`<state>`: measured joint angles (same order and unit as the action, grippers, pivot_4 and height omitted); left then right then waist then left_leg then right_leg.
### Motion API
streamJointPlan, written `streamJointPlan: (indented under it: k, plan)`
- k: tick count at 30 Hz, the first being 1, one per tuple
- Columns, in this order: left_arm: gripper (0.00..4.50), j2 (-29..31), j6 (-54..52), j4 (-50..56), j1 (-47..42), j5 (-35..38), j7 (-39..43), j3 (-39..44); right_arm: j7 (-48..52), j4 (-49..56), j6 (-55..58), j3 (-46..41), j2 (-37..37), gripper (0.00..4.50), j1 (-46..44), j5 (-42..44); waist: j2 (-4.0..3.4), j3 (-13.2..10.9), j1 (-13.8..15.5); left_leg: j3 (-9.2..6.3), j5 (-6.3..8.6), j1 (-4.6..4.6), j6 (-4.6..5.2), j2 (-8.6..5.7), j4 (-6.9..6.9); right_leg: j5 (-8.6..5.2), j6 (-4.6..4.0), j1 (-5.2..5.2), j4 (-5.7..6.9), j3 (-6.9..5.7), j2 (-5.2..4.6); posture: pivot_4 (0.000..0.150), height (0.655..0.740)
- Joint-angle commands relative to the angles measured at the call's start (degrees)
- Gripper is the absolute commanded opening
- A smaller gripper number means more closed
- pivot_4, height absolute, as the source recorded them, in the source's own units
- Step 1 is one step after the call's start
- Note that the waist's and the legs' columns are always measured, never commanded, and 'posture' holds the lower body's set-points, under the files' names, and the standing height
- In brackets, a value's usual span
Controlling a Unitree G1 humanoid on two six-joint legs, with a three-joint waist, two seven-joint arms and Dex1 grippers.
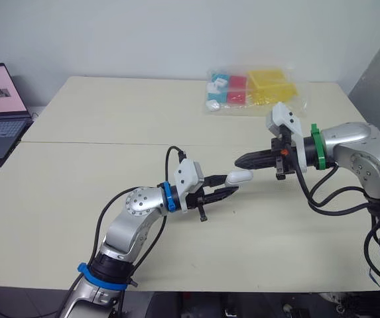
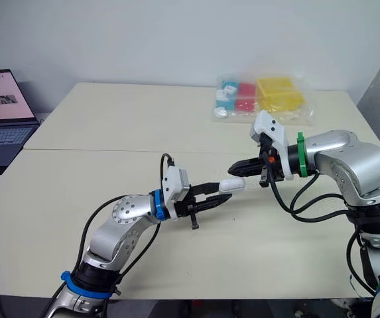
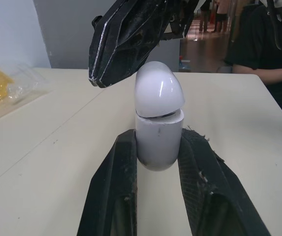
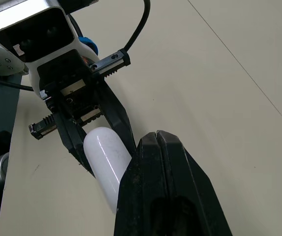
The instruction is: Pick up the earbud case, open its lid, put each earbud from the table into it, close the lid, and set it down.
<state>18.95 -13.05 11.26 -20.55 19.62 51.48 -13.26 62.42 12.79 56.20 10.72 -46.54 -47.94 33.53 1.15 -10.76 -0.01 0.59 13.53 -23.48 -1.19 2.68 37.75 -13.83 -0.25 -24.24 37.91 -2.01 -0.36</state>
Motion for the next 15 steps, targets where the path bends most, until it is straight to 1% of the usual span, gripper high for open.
streamJointPlan:
  k: [1, 10, 15]
  plan:
    - [0.79, -0.53, 0.85, 1.76, -0.70, 0.27, -1.03, 0.88, 1.86, 3.03, 0.69, -0.96, -1.23, 0.00, 0.91, 1.75, 0.00, 0.00, 0.00, 0.00, 0.00, 0.00, 0.00, -0.01, 0.00, 0.00, 0.00, 0.00, 0.00, 0.00, 0.00, 0.150, 0.7359]
    - [0.79, -1.09, -1.88, 2.48, -1.36, 1.59, -1.98, 2.02, 1.26, 5.14, -2.31, 0.25, -1.74, 0.00, 3.80, -0.34, 0.00, 0.00, 0.00, 0.00, 0.00, 0.00, 0.00, 0.00, 0.04, 0.00, 0.00, 0.00, 0.02, 0.00, 0.00, 0.150, 0.7359]
    - [0.79, -1.17, -3.86, 2.56, -1.64, 2.22, -2.18, 2.37, -0.59, 5.11, -2.92, -1.19, -1.11, 0.00, 4.49, -1.29, 0.00, 0.00, -0.01, 0.00, 0.00, 0.00, 0.00, 0.00, 0.05, 0.00, 0.01, 0.01, 0.03, 0.00, 0.00, 0.150, 0.7359]
